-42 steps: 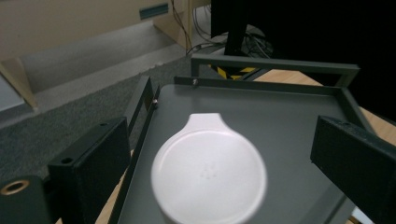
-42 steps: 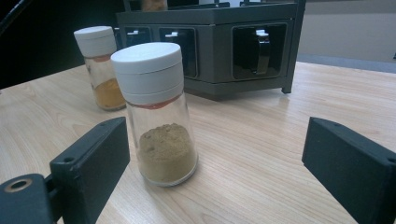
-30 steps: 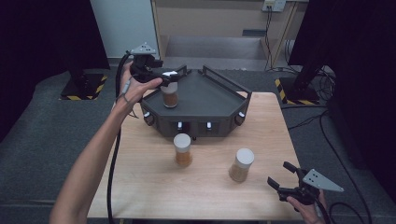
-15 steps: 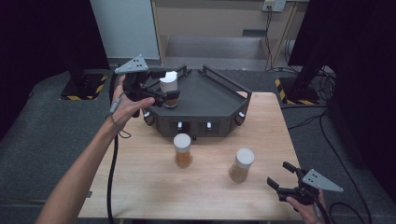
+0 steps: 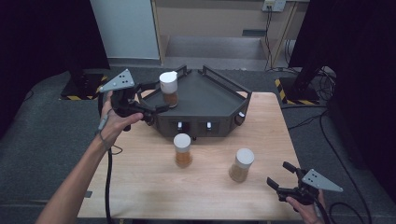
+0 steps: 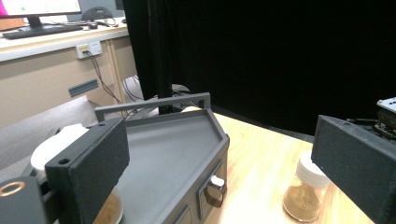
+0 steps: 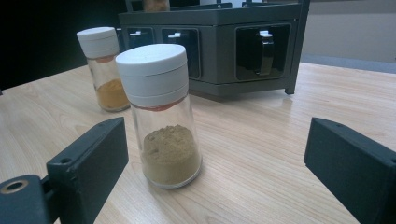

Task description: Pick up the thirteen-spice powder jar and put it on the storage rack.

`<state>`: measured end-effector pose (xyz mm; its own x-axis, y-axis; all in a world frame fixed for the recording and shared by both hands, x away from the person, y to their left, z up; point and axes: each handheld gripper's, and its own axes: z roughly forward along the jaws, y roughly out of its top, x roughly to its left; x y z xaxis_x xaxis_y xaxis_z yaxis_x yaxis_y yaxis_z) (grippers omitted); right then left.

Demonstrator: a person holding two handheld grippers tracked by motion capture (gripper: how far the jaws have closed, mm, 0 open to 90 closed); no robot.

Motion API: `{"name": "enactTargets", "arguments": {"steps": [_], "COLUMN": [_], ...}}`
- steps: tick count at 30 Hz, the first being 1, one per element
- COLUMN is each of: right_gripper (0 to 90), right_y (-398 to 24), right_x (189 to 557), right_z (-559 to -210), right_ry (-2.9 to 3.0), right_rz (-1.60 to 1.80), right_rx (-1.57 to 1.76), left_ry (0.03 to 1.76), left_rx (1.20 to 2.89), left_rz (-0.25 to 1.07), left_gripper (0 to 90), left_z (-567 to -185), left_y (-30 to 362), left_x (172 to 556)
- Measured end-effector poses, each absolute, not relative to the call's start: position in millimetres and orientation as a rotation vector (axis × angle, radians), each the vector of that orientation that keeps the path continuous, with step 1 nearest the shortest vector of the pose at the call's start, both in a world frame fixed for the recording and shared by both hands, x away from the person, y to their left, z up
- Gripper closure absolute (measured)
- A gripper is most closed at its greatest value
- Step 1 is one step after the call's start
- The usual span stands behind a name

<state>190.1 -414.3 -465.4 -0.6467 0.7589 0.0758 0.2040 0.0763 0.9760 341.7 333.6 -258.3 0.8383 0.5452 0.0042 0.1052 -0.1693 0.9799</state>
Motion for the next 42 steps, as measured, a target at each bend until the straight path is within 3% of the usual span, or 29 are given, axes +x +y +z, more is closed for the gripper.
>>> {"name": "enactTargets", "arguments": {"steps": [24, 42], "right_gripper": [4.3, 3.5], "right_y": [-413.8, -414.3], "right_x": [190.7, 190.3], "right_z": [-466.4, -466.6], "right_ry": [1.894, 1.891], "right_rz": [1.617, 1.623], "right_rx": [0.98, 0.984], "left_ry": [0.587, 0.679], "left_rx": [1.747, 1.703], "left_rz": [0.51, 0.44], "left_gripper": [1.5, 1.6], "left_z": [-333.9, -396.0], "left_y": [362.9, 372.4], "left_x": [266.9, 237.9]}}
